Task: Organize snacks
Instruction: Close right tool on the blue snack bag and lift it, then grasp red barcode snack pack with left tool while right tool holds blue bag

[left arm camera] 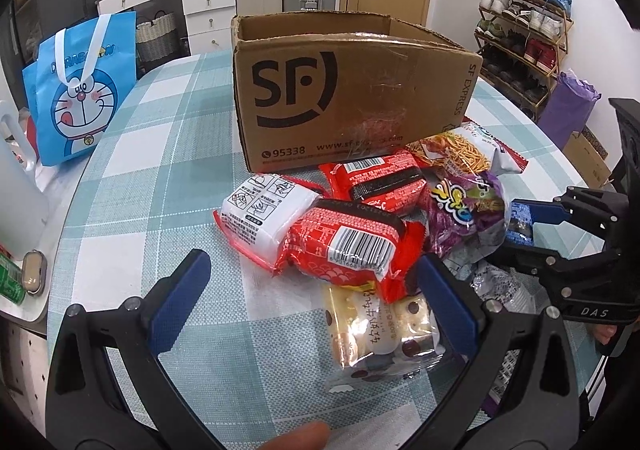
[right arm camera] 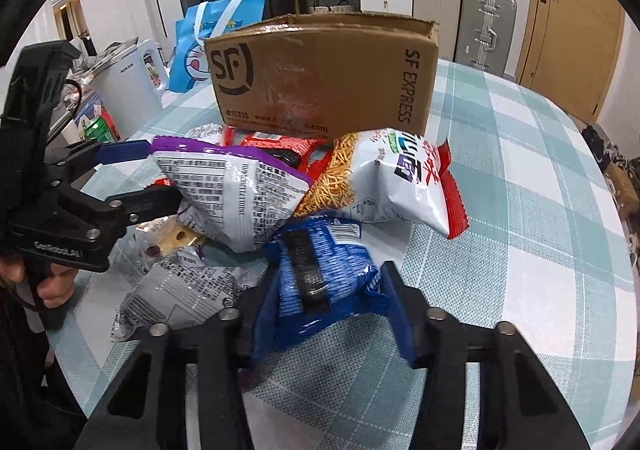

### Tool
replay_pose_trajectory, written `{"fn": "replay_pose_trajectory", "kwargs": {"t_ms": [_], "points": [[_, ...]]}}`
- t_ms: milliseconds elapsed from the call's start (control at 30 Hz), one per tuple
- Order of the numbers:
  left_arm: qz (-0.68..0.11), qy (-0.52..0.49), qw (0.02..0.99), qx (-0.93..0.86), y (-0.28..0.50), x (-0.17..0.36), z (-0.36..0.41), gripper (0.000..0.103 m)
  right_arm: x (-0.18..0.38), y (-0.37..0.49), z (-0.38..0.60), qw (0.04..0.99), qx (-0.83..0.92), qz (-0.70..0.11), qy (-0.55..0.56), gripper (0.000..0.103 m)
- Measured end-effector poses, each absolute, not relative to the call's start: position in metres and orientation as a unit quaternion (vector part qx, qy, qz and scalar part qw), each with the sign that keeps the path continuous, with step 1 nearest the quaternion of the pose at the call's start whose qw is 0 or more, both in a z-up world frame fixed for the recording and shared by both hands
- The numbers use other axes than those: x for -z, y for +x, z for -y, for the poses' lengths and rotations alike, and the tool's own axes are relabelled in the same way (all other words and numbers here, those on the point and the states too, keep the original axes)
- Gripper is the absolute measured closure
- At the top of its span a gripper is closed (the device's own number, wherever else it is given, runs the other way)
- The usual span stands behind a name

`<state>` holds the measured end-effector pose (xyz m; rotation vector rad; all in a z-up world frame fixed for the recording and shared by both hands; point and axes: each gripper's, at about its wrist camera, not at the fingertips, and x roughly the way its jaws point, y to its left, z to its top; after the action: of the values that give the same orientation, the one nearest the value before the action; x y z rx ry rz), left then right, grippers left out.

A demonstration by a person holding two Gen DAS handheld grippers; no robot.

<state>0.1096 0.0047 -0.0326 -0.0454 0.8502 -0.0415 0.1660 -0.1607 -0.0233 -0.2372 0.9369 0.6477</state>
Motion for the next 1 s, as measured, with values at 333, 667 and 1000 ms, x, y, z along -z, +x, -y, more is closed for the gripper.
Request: {"fn": "replay_pose_trajectory", "kwargs": {"t_ms": [333, 667, 1000], "points": [[-0.413, -0.023, 0.910, 0.021, 0.109, 0.034, -0.004, 0.000, 0.008, 0.163, 0.174, 0.845, -0.311, -0.426, -0.094, 0.061], [-0.414, -0.033, 0.909, 0.033, 0.109, 0.032, -0.009, 0.000, -0.017, 0.160, 0.186, 0.867, -0.314, -0.384, -0.048, 0.061], [-0.383, -0.044, 0.920, 0.077, 0.104, 0.021, -0.006, 0.022, -0.028, 0.161, 0.197, 0.877, -0.308, -0.367, -0.029, 0.061]]}}
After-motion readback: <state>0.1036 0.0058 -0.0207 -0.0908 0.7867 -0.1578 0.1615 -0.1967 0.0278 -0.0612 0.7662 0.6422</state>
